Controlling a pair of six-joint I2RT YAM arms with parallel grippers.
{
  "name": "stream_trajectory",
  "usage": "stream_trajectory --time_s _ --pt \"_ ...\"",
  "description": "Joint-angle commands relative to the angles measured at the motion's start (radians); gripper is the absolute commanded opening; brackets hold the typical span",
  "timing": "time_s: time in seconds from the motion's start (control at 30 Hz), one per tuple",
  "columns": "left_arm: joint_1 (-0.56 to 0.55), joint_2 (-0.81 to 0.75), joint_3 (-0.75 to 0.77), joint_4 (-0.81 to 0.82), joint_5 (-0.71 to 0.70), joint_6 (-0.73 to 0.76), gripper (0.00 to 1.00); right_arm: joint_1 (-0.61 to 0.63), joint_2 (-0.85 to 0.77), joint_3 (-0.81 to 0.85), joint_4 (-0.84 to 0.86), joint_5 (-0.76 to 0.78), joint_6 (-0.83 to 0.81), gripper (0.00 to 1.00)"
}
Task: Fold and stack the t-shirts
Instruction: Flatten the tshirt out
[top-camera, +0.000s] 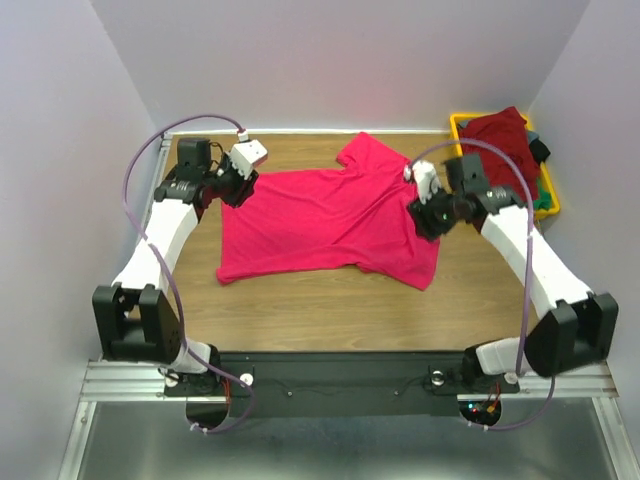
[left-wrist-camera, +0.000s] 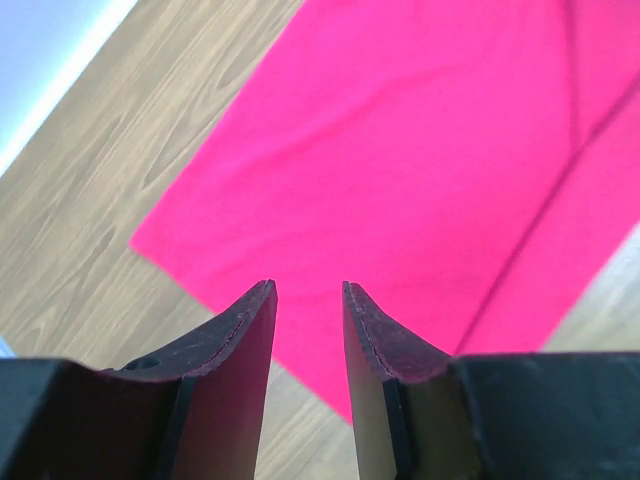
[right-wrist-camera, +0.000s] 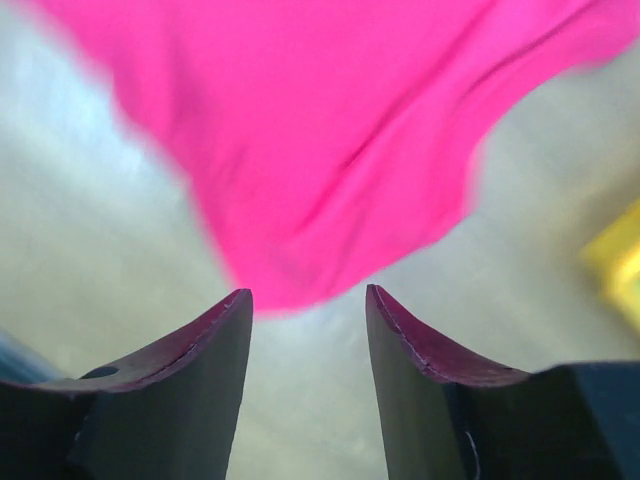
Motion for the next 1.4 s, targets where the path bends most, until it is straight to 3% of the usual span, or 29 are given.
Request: stream_trajectory --time_s 0.0,0.27,0.7,0.83,0.87,0.9,0.93,1.07,1.27,1.3,1.33,1.37 --pt "0.000 -0.049 -0.100 -0.019 0.063 -0.015 0.44 0.055 -0.023 -0.209 -0.106 -0.001 -0.055 0.54" --pt "0.002 -0.098 -0.185 -0.032 0.039 -0.009 0.47 0.145 -0.031 -0.380 0.003 0.121 -0.011 0.53" --pt "0.002 -0.120 -0.244 -0.005 0.011 0.013 0.48 0.202 0.121 -0.458 0.155 0.250 0.005 0.51" --pt "0.002 -0.121 -0.252 -0.004 0.013 0.019 0.48 0.207 0.133 -0.454 0.156 0.290 0.009 0.26" --pt "0.002 -0.123 -0.253 -0.004 0.016 0.021 0.47 0.210 0.104 -0.446 0.146 0.290 0.008 0.10" --pt "0.000 -0.126 -0.255 -0.007 0.017 0.025 0.47 0.211 0.086 -0.414 0.103 0.268 0.005 0.02" --pt "0.000 -0.129 -0.255 -0.012 0.023 0.028 0.47 0.211 0.060 -0.392 0.078 0.263 0.006 0.01" --pt "0.002 -0.138 -0.256 -0.028 0.045 0.041 0.47 0.210 -0.028 -0.242 0.014 0.249 -0.017 0.01" --pt "0.002 -0.123 -0.242 -0.058 0.040 0.057 0.46 0.197 0.079 -0.067 -0.017 0.263 -0.092 0.02" --pt "0.002 -0.123 -0.241 -0.061 0.034 0.060 0.46 0.197 0.101 -0.067 -0.063 0.208 -0.106 0.20" --pt "0.000 -0.124 -0.241 -0.061 0.031 0.064 0.46 0.197 0.107 -0.067 -0.088 0.182 -0.106 0.20" --pt "0.000 -0.127 -0.247 -0.059 0.030 0.068 0.47 0.197 0.109 -0.094 -0.106 0.162 -0.107 0.34"
